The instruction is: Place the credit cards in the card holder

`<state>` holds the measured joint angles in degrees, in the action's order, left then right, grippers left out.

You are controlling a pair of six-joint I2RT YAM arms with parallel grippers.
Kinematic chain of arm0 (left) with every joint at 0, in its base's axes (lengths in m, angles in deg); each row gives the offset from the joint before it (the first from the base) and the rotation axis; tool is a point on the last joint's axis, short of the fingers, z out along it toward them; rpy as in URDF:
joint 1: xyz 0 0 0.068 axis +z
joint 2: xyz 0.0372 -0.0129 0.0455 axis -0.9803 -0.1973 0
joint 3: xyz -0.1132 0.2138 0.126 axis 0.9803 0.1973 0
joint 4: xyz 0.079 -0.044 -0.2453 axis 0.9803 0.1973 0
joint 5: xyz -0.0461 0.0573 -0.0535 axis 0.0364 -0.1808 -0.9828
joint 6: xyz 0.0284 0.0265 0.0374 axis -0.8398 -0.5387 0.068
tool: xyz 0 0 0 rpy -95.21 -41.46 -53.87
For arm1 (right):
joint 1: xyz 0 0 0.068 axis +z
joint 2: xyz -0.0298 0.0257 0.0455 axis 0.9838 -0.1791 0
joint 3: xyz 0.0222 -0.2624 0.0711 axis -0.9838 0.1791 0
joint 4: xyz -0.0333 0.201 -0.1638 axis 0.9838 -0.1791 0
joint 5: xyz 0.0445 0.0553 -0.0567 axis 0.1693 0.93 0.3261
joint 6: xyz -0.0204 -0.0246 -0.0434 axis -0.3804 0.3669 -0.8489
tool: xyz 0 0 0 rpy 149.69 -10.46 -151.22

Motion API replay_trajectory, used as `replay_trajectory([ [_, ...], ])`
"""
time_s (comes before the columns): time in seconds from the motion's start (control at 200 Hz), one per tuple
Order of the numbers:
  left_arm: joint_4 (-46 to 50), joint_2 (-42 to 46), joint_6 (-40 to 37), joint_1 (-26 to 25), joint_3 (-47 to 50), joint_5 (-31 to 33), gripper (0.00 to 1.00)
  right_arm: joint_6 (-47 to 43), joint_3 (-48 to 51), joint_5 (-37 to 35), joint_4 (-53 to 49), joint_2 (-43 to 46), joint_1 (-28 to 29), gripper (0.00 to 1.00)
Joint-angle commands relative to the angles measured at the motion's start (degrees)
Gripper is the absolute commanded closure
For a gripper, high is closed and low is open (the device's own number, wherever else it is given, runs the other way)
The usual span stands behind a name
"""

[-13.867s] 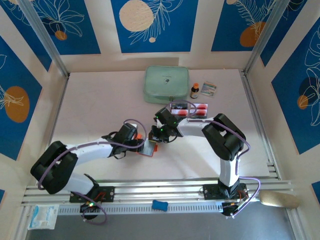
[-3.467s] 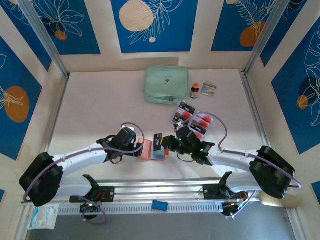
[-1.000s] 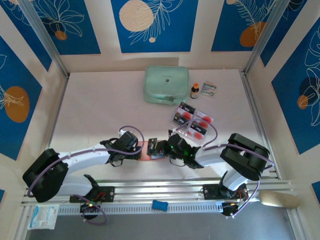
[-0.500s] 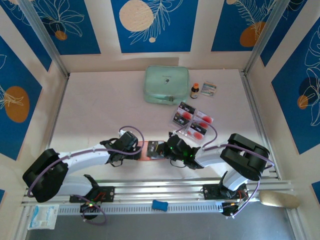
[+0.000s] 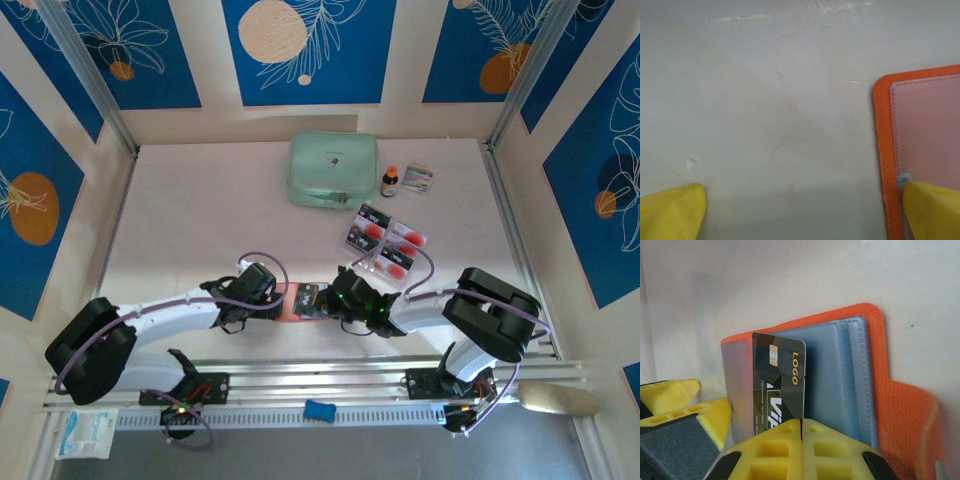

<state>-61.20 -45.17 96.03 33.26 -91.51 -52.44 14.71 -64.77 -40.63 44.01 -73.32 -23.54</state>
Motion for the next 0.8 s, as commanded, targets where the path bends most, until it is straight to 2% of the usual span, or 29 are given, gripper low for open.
replay_trajectory([
  [0.0, 1.1, 0.1, 1.1, -0.6, 1.1, 1.1, 0.00, -0.4, -1.6, 1.5, -2.4, -0.4, 0.3, 1.00],
  [0.795, 0.9, -0.2, 1.0, -0.6, 1.1, 1.2, 0.00, -0.6, -5.2, 5.4, -8.2, -1.2, -0.9, 1.00],
])
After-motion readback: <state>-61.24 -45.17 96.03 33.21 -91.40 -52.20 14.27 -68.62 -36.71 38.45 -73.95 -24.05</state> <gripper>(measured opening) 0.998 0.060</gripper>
